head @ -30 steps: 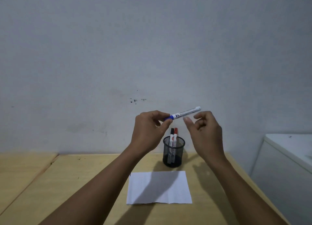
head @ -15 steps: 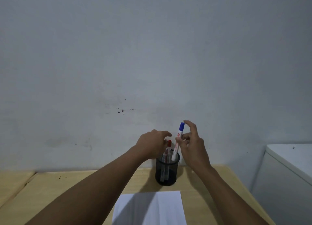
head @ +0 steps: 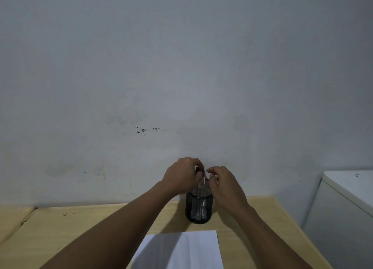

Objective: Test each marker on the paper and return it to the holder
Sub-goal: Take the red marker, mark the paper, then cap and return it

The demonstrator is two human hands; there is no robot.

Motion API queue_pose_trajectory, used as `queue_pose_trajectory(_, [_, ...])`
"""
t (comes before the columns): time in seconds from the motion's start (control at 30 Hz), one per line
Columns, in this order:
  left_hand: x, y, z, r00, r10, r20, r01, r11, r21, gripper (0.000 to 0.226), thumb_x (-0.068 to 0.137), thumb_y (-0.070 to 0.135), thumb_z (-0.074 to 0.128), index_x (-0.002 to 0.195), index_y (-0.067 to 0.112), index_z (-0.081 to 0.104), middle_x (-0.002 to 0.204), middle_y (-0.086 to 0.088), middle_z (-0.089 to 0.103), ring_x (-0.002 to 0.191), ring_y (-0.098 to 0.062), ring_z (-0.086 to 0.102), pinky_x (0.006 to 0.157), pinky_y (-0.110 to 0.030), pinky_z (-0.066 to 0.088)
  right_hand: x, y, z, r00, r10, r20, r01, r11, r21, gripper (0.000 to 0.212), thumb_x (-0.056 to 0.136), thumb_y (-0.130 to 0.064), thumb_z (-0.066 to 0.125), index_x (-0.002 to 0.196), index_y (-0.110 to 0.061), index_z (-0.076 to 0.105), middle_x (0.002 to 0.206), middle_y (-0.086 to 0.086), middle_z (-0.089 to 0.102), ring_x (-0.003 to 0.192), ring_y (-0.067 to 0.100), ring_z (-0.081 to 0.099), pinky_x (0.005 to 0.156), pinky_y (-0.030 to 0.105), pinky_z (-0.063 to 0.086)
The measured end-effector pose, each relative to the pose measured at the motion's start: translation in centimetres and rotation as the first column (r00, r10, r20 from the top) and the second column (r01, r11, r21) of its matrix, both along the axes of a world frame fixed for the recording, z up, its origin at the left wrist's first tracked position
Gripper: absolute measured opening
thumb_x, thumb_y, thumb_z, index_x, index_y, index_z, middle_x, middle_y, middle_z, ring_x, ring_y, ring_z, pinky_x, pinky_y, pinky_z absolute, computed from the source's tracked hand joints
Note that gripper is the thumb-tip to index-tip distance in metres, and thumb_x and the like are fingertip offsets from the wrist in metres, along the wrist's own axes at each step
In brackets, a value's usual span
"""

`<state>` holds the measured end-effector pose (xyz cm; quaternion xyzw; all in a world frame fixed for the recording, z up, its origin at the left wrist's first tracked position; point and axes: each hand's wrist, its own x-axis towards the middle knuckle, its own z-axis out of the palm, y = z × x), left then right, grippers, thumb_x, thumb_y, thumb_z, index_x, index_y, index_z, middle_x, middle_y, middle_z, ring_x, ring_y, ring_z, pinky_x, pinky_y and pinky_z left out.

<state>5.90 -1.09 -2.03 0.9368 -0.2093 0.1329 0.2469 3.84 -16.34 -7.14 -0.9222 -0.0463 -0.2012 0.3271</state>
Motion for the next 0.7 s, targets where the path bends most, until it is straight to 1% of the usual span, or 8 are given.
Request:
queue_pose_trajectory(0.07, [-0.2,0.2,-0.3,0.999,0.020,0.040,-0.019,1.000,-0.017,0.014,0.089,0.032,0.063,0.100,0.024,0.068,0.099,-0.002,0.061,0.088,-0.020,0.060,0.072,-0.036,0.054,-0.2,0.0,0.1,1.000,0.000,0.006,0.000,1.000,0.007,0.033,0.104,-0.023,0.040,0.132,-0.023,0.057,0.133,0.000,0.057,0.115,0.017,0.058,0.088,0.039,0.054])
queue_pose_trajectory(0.2, [-0.6,0.5,-0.3,1.000,0.008,-0.021,-0.011,0.989,-0.150,0.005,0.084,0.025,0.071,0.086,0.023,0.067,0.089,0.007,0.071,0.085,-0.013,0.066,0.076,-0.041,0.057,-1.2,0.2,0.9,0.999,-0.004,0.053,-0.004,0.989,0.145,0.034,0.102,-0.021,0.045,0.135,-0.024,0.054,0.131,-0.004,0.057,0.116,0.015,0.057,0.090,0.034,0.052])
queue_pose_trajectory(0.33, [-2.0,1.2,1.6,0.999,0.041,0.001,-0.037,0.921,-0.388,0.013,0.087,0.021,0.071,0.098,0.015,0.071,0.088,0.002,0.074,0.085,-0.009,0.068,0.079,-0.028,0.055,-2.3,0.7,2.4,0.997,0.042,0.063,-0.057,0.968,0.243,0.030,0.097,-0.035,0.059,0.127,-0.029,0.059,0.116,-0.008,0.063,0.105,0.009,0.060,0.086,0.031,0.055])
queue_pose_trajectory(0.4, [-2.7,2.3,3.4,0.998,0.060,0.022,-0.038,0.836,-0.548,0.015,0.088,0.022,0.070,0.099,0.014,0.075,0.083,0.007,0.075,0.085,-0.002,0.067,0.077,-0.022,0.051,-2.8,1.0,3.5,0.989,0.149,0.010,-0.146,0.950,0.277,0.031,0.092,-0.036,0.066,0.122,-0.028,0.063,0.109,-0.009,0.068,0.098,0.005,0.063,0.078,0.021,0.052])
queue_pose_trajectory(0.5, [-4.1,4.3,6.1,0.998,0.062,-0.017,-0.051,0.617,-0.785,0.007,0.087,0.017,0.071,0.084,0.016,0.078,0.074,0.006,0.075,0.066,0.001,0.063,0.066,-0.024,0.047,-3.9,2.0,5.5,0.966,0.260,0.011,-0.245,0.895,0.373,0.023,0.090,-0.022,0.073,0.113,-0.019,0.072,0.100,0.000,0.075,0.088,0.012,0.069,0.072,0.016,0.053])
queue_pose_trajectory(0.6, [-6.3,6.3,7.4,0.995,0.057,-0.085,-0.101,0.436,-0.894,0.010,0.088,0.012,0.069,0.081,0.013,0.076,0.068,0.007,0.073,0.055,-0.011,0.052,0.049,-0.018,0.041,-5.3,3.1,7.7,0.957,0.278,0.085,-0.257,0.669,0.698,0.018,0.088,-0.008,0.074,0.106,-0.005,0.076,0.085,0.012,0.076,0.071,0.018,0.070,0.071,0.032,0.060])
queue_pose_trajectory(0.63, [-7.2,6.9,7.5,0.992,0.056,-0.114,-0.127,0.420,-0.899,0.009,0.089,0.013,0.069,0.084,0.012,0.076,0.069,0.006,0.073,0.054,-0.014,0.050,0.043,-0.016,0.038,-5.8,3.5,8.3,0.954,0.278,0.111,-0.252,0.546,0.799,0.018,0.087,-0.007,0.074,0.104,-0.002,0.075,0.082,0.012,0.076,0.068,0.020,0.070,0.073,0.038,0.060])
queue_pose_trajectory(0.7, [-8.8,7.9,7.3,0.985,0.046,-0.167,-0.170,0.426,-0.888,0.010,0.090,0.017,0.068,0.091,0.010,0.076,0.071,0.005,0.074,0.056,-0.015,0.048,0.042,-0.015,0.037,-6.9,4.8,9.1,0.944,0.296,0.144,-0.226,0.266,0.937,0.014,0.087,-0.008,0.073,0.098,0.000,0.075,0.078,0.010,0.075,0.066,0.019,0.070,0.069,0.034,0.061])
